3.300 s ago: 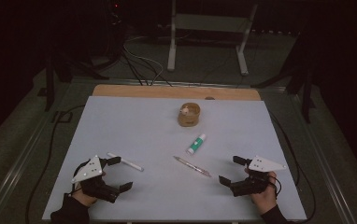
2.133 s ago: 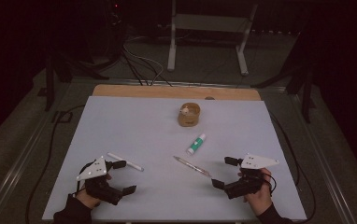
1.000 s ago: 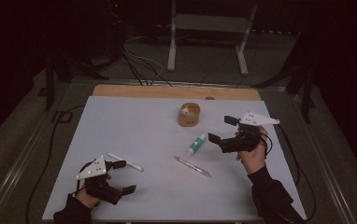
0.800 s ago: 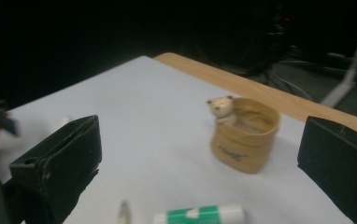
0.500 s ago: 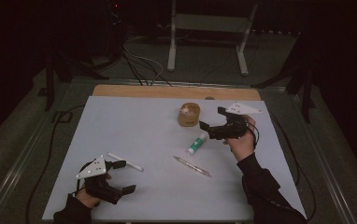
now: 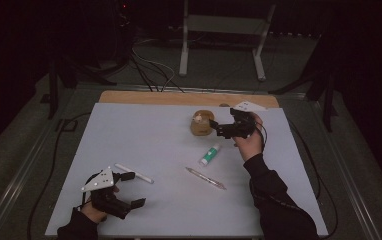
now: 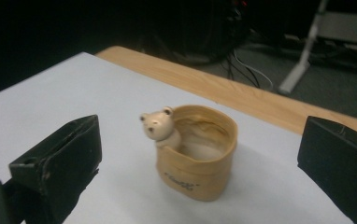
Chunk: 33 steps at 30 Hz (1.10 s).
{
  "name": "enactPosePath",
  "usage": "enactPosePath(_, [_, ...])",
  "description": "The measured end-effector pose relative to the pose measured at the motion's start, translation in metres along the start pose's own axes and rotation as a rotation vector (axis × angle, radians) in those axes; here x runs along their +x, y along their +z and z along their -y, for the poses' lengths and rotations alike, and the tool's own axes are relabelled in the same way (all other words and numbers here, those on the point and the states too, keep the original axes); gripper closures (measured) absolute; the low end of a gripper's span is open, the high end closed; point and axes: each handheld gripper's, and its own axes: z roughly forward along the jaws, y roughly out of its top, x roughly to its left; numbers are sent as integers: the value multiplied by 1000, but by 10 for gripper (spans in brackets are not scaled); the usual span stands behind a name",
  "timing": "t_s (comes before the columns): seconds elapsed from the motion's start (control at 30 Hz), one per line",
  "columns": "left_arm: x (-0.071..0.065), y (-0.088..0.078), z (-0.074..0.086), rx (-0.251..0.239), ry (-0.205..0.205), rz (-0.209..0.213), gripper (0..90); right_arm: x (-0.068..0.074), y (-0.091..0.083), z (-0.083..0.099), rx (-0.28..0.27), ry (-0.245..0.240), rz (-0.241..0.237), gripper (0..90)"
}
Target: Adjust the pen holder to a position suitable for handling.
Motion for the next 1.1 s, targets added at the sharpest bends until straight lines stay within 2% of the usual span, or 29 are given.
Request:
enactPosePath(0.07, [0, 0, 0, -3, 1, -1, 2, -1, 6, -1, 13, 25, 24, 0])
enactPosePath(0.17, [0, 0, 0, 0, 1, 0, 2, -1, 13, -2, 26, 30, 57, 0])
enactPosePath(0.2, [0, 0, 0, -1, 2, 0, 2, -3, 19, -3, 48, 45, 58, 0])
enactPosePath(0.4, [0, 0, 0, -2, -7, 5, 2, -6, 35, -4, 90, 48, 101, 2])
enactPosePath(0.43, [0, 0, 0, -2, -6, 6, 2, -6, 37, -4, 98, 52, 108, 38])
enactPosePath(0.57, [0, 0, 0, 0, -2, 5, 2, -8, 46, -5, 142, 78, 141, 85])
enactPosePath(0.7, [1, 0, 0, 2, -10, 4, 2, -6, 52, -6, 186, 97, 180, 256])
enactPosePath(0.77, [1, 0, 0, -1, -14, 7, 2, -4, 55, -7, 212, 105, 219, 340])
enactPosePath(0.83, [1, 0, 0, 0, -12, 6, 2, -3, 59, -8, 245, 113, 230, 406])
enactPosePath(1.1, [1, 1, 0, 2, -8, 5, 2, -4, 79, -11, 335, 148, 249, 558])
